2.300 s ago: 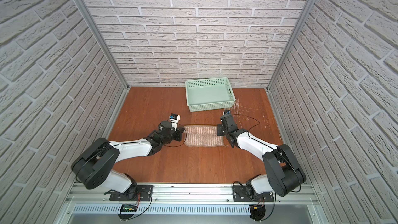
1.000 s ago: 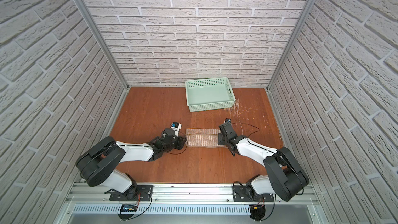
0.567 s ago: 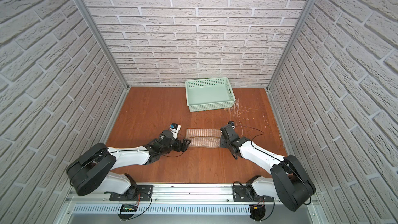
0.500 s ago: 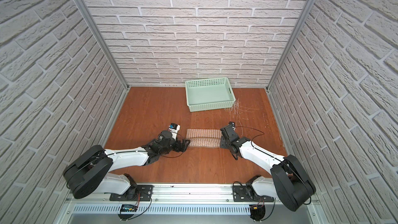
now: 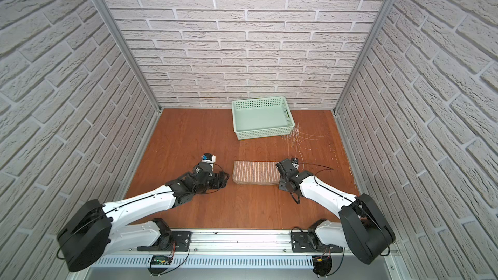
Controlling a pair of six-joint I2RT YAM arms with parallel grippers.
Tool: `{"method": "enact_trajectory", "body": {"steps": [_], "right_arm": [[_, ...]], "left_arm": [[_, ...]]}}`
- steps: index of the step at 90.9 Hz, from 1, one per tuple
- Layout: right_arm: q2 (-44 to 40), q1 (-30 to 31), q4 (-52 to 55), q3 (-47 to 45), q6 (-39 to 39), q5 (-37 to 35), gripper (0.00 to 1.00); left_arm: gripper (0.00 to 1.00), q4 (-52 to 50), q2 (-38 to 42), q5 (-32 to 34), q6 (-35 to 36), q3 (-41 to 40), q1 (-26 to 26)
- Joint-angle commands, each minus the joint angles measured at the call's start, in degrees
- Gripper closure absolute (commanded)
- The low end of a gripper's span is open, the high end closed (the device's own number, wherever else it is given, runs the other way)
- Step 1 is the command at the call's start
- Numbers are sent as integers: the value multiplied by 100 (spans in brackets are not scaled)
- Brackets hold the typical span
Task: Fold the square dishcloth
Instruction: Fold the cleaning item at the center of the board.
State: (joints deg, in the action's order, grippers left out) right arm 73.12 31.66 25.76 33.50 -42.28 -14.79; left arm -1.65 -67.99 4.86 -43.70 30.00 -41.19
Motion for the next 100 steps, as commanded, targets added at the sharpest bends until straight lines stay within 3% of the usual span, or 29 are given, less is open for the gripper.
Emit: {"method": "enact_trajectory", "body": {"steps": [1,23,40,59,79,100], "right_arm": [[-110,55,411,219,-299,-218,61],[-355,68,1281,623,-599,-620,65],[-582,68,969,702,-609,-154,69],[-237,67,447,941,-492,558,70],[130,68,321,925,-678,592,66],[456,68,167,855,-805,613,64]], "left_arm": [[26,-524,-167,27,-536,269,-129],[43,-504,-816,7,-628,835,-262],[56,-632,-1284,104,-644,1223,-264],[58,-816,-1772,196,-616,1617,-228],[58,-838,-2123,96,-766,1683,-144],[66,-756,-2281,-33,-752,1706,-141]]}}
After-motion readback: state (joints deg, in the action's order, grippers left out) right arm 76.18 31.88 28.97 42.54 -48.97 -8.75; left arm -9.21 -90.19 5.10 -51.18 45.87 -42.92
